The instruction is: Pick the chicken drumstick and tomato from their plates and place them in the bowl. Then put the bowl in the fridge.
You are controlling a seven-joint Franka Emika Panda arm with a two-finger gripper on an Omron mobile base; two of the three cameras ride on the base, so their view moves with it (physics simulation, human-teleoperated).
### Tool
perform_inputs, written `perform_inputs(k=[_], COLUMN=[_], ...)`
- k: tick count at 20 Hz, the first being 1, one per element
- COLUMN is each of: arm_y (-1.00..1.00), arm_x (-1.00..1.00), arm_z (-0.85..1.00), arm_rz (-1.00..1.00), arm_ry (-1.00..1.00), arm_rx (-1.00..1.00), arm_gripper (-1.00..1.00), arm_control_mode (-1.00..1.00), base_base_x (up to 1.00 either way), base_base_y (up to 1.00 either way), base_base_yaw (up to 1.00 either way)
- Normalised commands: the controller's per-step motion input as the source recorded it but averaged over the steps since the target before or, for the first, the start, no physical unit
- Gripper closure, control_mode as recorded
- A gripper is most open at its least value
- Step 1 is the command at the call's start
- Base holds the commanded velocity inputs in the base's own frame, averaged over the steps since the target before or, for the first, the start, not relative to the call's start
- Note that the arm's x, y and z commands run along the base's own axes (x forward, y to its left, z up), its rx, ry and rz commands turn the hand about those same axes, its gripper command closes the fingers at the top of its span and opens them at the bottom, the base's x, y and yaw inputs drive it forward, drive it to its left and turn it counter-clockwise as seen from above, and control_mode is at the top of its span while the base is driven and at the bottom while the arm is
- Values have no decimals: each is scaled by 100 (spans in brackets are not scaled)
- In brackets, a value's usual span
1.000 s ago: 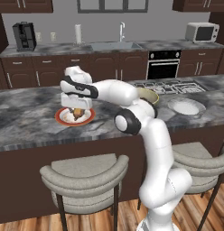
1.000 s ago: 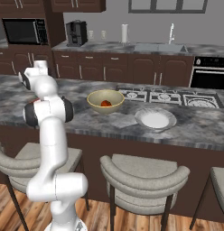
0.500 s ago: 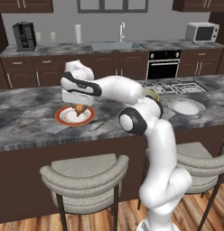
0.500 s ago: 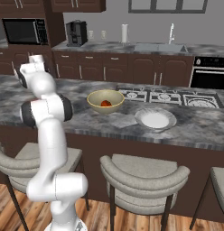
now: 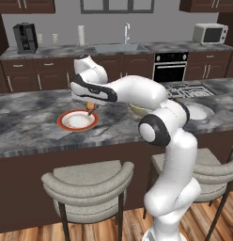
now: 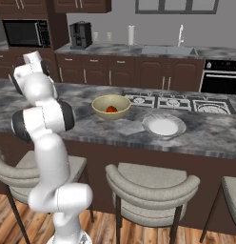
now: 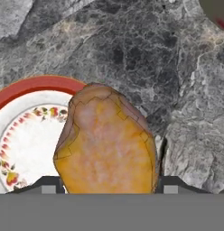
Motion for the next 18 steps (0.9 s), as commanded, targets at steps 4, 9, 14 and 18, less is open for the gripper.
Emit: perform_inputs(k=[4,9,14,18], arm_y=[-62,-63,-65,-62], arm_x=[-34,-24,-2,5], arm_z=[21,28,26,29], arm_rz=[0,0,0,0], arm_ry=[-16,-5,4,14], arm_rx=[0,0,0,0], arm_gripper=[100,100,100,100], arm_control_mode=[-100,-100,-100,-100], base_base_x=[0,0,0,0], base_base_y=[0,0,0,0], base_base_yaw=[0,0,0,0])
